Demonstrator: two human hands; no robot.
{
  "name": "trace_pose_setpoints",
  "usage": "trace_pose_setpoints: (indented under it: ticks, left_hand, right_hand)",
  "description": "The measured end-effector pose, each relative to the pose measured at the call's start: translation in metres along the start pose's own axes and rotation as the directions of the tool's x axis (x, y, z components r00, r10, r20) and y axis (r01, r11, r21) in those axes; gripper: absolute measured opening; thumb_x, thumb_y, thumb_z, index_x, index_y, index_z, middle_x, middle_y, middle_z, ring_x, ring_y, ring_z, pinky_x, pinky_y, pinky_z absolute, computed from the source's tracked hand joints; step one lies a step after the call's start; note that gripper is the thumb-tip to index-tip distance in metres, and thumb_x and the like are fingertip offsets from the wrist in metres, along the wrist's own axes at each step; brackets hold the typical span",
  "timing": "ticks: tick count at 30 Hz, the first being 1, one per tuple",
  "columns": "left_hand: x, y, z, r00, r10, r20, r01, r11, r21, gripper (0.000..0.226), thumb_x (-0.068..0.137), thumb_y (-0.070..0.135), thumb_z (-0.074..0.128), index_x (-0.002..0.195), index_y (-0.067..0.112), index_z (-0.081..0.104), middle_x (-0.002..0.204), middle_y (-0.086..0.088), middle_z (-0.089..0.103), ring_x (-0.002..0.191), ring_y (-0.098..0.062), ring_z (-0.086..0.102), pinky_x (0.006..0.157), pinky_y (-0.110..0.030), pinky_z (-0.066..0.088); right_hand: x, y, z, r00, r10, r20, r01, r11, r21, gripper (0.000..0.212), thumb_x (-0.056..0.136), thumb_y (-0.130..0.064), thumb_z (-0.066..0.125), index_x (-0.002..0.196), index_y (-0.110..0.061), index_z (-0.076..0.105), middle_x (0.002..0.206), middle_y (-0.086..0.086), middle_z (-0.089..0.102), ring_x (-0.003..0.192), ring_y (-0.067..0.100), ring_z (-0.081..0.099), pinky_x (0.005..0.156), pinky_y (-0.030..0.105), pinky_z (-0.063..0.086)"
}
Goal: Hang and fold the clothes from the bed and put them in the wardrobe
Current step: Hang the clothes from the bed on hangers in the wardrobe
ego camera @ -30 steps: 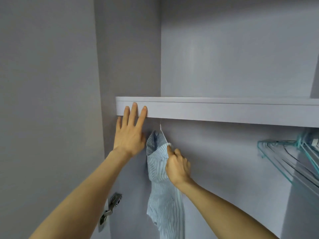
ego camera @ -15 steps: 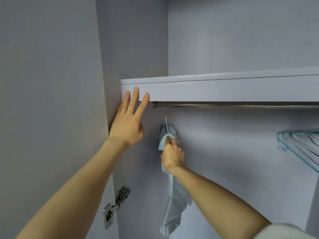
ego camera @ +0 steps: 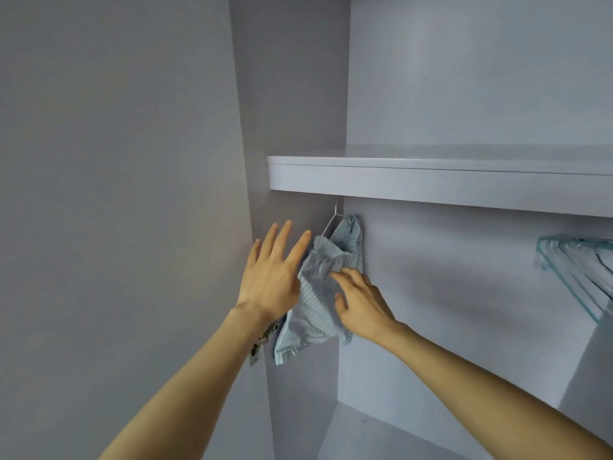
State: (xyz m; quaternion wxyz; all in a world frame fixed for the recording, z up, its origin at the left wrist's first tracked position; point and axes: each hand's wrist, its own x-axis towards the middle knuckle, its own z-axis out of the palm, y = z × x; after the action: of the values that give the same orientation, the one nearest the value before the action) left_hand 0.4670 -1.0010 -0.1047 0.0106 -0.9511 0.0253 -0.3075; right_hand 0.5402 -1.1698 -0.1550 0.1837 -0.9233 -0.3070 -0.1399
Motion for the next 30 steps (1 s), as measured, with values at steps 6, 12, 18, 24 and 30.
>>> trace_pose_setpoints:
  ticks: [6,12,18,24,30]
  left_hand:
    - [-0.097,0.019,-0.02,0.972,-0.222,0.078,0.233,0.954,-0.187,0.06,0.088,0.013,0.054,0.144,0.017,0.035,0.152,-0.014,0.028,0.132,-0.035,0.036,0.099,-0.046,0.04]
    - [-0.207,0.03,-0.041,0.884,-0.43,0.186,0.465,0.854,-0.234,0.055,0.091,0.015,0.05,0.144,0.017,0.035,0.148,-0.007,0.033,0.131,-0.028,0.038,0.103,-0.04,0.039]
    - [-0.335,0.033,-0.071,0.695,-0.697,0.179,0.719,0.679,-0.147,0.048,0.091,0.012,0.052,0.138,0.011,0.045,0.138,-0.009,0.046,0.125,-0.029,0.047,0.101,-0.036,0.042]
    - [-0.481,0.071,-0.117,0.333,-0.936,0.116,0.943,0.333,-0.023,0.042,0.095,0.017,0.048,0.137,0.014,0.046,0.138,-0.003,0.047,0.124,-0.023,0.048,0.098,-0.033,0.041]
    - [-0.611,0.117,-0.186,-0.019,-0.999,-0.046,0.998,-0.021,0.059,0.042,0.092,0.016,0.051,0.134,0.015,0.051,0.136,-0.005,0.051,0.125,-0.025,0.047,0.097,-0.036,0.041]
  right_hand:
    - [-0.08,-0.031,-0.02,0.996,-0.088,-0.025,0.091,0.979,0.184,0.034,0.094,-0.008,0.045,0.126,-0.008,0.056,0.126,0.005,0.058,0.119,0.025,0.049,0.096,0.032,0.037]
    - [-0.14,-0.069,0.006,0.977,-0.2,0.08,0.157,0.914,0.374,0.031,0.093,-0.005,0.046,0.119,-0.009,0.06,0.119,0.005,0.062,0.112,0.024,0.055,0.095,0.036,0.043]
    - [-0.187,-0.128,0.054,0.835,-0.468,0.29,0.286,0.819,0.498,0.029,0.094,-0.009,0.045,0.117,-0.011,0.061,0.112,0.007,0.063,0.106,0.025,0.058,0.092,0.039,0.046]
    - [-0.267,-0.209,0.091,0.538,-0.714,0.448,0.371,0.678,0.635,0.03,0.097,-0.012,0.04,0.12,-0.013,0.06,0.115,0.002,0.062,0.105,0.02,0.058,0.093,0.034,0.045]
    - [-0.363,-0.321,0.107,0.204,-0.848,0.489,0.441,0.526,0.727,0.032,0.097,-0.013,0.038,0.121,-0.014,0.059,0.118,0.001,0.06,0.111,0.018,0.055,0.096,0.031,0.042]
